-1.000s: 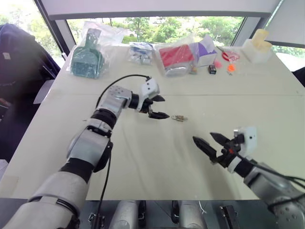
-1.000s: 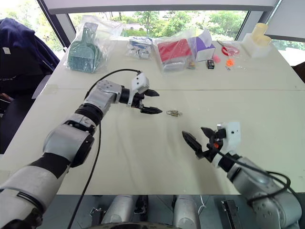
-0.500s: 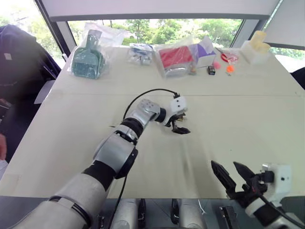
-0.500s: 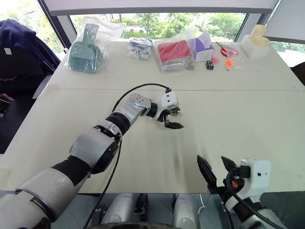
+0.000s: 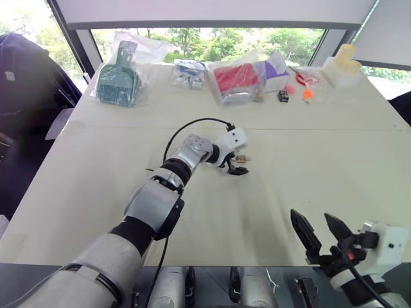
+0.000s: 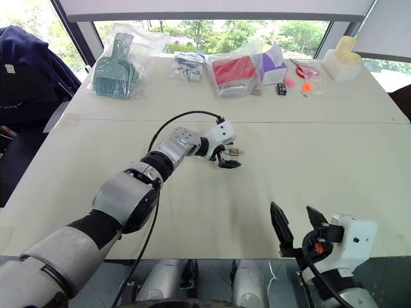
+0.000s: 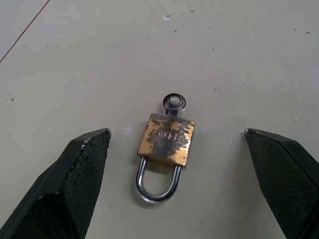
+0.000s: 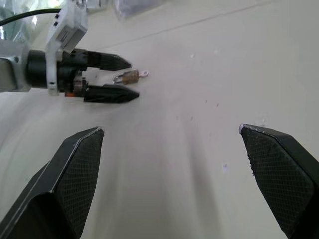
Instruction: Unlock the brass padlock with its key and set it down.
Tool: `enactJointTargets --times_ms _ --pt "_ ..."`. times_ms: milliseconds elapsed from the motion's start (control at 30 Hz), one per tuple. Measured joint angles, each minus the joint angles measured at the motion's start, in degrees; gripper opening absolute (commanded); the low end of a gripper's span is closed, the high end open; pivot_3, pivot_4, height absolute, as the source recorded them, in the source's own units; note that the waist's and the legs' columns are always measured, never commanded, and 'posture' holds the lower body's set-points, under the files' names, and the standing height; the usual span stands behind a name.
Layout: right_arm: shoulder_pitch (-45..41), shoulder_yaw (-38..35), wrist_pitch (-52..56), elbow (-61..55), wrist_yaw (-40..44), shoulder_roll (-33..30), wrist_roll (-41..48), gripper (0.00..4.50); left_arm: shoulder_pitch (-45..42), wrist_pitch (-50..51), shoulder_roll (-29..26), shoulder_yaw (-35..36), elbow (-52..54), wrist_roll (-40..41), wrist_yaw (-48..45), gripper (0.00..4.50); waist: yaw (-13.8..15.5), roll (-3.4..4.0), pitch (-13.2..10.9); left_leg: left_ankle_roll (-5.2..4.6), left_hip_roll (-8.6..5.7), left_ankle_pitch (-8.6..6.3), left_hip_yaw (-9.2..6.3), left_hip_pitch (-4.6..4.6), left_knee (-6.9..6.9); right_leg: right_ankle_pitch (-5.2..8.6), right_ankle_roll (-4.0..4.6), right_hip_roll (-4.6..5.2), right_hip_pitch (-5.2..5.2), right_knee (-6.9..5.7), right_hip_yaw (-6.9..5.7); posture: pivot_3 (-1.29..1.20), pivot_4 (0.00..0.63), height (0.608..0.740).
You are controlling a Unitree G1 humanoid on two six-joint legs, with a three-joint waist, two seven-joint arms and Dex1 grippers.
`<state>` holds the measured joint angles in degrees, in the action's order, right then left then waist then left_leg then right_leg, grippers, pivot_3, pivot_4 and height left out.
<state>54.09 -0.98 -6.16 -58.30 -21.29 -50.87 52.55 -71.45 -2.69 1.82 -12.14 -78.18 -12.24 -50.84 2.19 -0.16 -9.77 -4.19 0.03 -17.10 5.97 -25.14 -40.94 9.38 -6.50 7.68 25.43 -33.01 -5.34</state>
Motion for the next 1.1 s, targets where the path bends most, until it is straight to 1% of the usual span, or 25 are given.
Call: enactJointTargets --times_ms 100,200,400,433,467,600,800,867,933,1000,1100 --pt "-2.3 -0.7 1.6 0.0 -1.2 -0.5 2.2 4.5 0.0 0.0 -0.6 -0.1 0.4 -0.7 -2.4 4.48 0.0 -0.01 0.0 -0.01 0.0 0.0 0.02 0.0 0.0 0.0 0.0 0.0 -0.01 0.0 0.0 0.0 0.15 0.735" --pt "-3.9 -1.9 3.2 0.0 -2.0 -0.6 3.4 4.5 0.1 -0.2 -0.8 -0.2 0.6 -1.2 -3.7 3.73 0.1 -0.07 0.1 -0.01 0.0 0.01 0.02 0.0 -0.01 0.0 0.01 0.0 -0.02 0.01 0.0 0.0 0.15 0.735" --pt "-4.8 -2.7 4.6 0.0 -2.5 -0.6 5.0 4.5 0.9 -0.8 0.4 -0.5 0.8 -2.8 -3.3 1.58 0.1 -0.32 0.4 0.0 0.01 0.0 0.01 0.26 -0.02 -0.01 0.01 0.03 -0.32 0.04 0.01 0.0 0.15 0.735" --pt "-4.8 -2.7 4.6 0.0 -2.5 -0.6 5.0 4.5 1.1 -1.0 0.7 -0.5 0.8 -3.0 -2.7 1.1 0.1 -0.33 0.4 0.04 0.01 -0.02 0.01 0.35 -0.02 -0.01 0.01 0.03 -0.42 0.06 0.01 0.0 0.15 0.735" --pt "-4.8 -2.8 4.7 0.0 -2.5 -0.6 5.1 4.5 1.1 -1.1 0.8 -0.5 0.8 -3.3 -2.2 0.81 0.1 -0.33 0.4 0.16 0.03 -0.09 0.0 0.44 -0.02 0.0 0.0 0.03 -0.52 0.1 0.01 0.0 0.15 0.735" --pt "-4.8 -2.8 4.7 0.0 -2.5 -0.6 5.1 4.5 1.2 -1.2 0.8 -0.5 0.8 -4.5 -0.6 0.78 0.1 -0.19 0.6 0.19 0.41 -0.12 0.01 0.69 0.23 0.0 -0.02 -0.1 -0.95 0.8 -0.07 0.0 0.15 0.735" --pt "-5.5 -2.7 5.5 0.0 -2.7 0.0 5.1 4.5 1.3 -1.4 1.4 -0.5 1.0 -5.2 1.9 0.78 0.1 -0.17 0.6 0.21 0.42 -0.13 0.04 0.74 0.25 -0.05 0.06 -0.08 -0.89 0.83 -0.13 0.0 0.15 0.735" --pt "-6.4 -2.7 6.4 0.0 -2.9 0.3 5.1 4.5 1.3 -1.4 1.6 -0.5 1.0 -5.2 2.1 1.81 0.2 -0.17 0.6 0.21 0.42 -0.13 0.05 0.74 0.25 -0.13 0.18 -0.08 -0.88 0.86 -0.14 0.0 0.15 0.735" --pt "-6.9 -2.7 7.3 0.0 -2.9 0.9 5.1 4.5 1.3 -1.4 1.2 -0.5 1.2 -5.2 1.6 2.53 0.2 -0.17 0.6 0.22 0.42 -0.14 0.05 0.73 0.27 -0.14 0.19 -0.07 -0.88 0.86 -0.14 0.0 0.15 0.735" --pt "-7.0 -2.7 8.0 0.0 -2.9 1.5 5.1 4.5 1.3 -1.4 1.0 -0.5 1.3 -5.3 1.4 3.12 0.1 -0.17 0.6 0.31 0.42 -0.21 0.05 0.73 0.29 -0.14 0.19 -0.07 -0.88 0.86 -0.14 0.0 0.15 0.735" --pt "-7.6 -3.1 9.2 0.0 -2.9 2.6 5.2 4.5 1.3 -1.5 1.0 -0.4 1.6 -5.3 1.4 3.12 0.2 -0.17 0.6 0.35 0.42 -0.28 0.06 0.72 0.36 -0.12 0.18 -0.09 -0.85 0.86 -0.25 0.0 0.15 0.735"
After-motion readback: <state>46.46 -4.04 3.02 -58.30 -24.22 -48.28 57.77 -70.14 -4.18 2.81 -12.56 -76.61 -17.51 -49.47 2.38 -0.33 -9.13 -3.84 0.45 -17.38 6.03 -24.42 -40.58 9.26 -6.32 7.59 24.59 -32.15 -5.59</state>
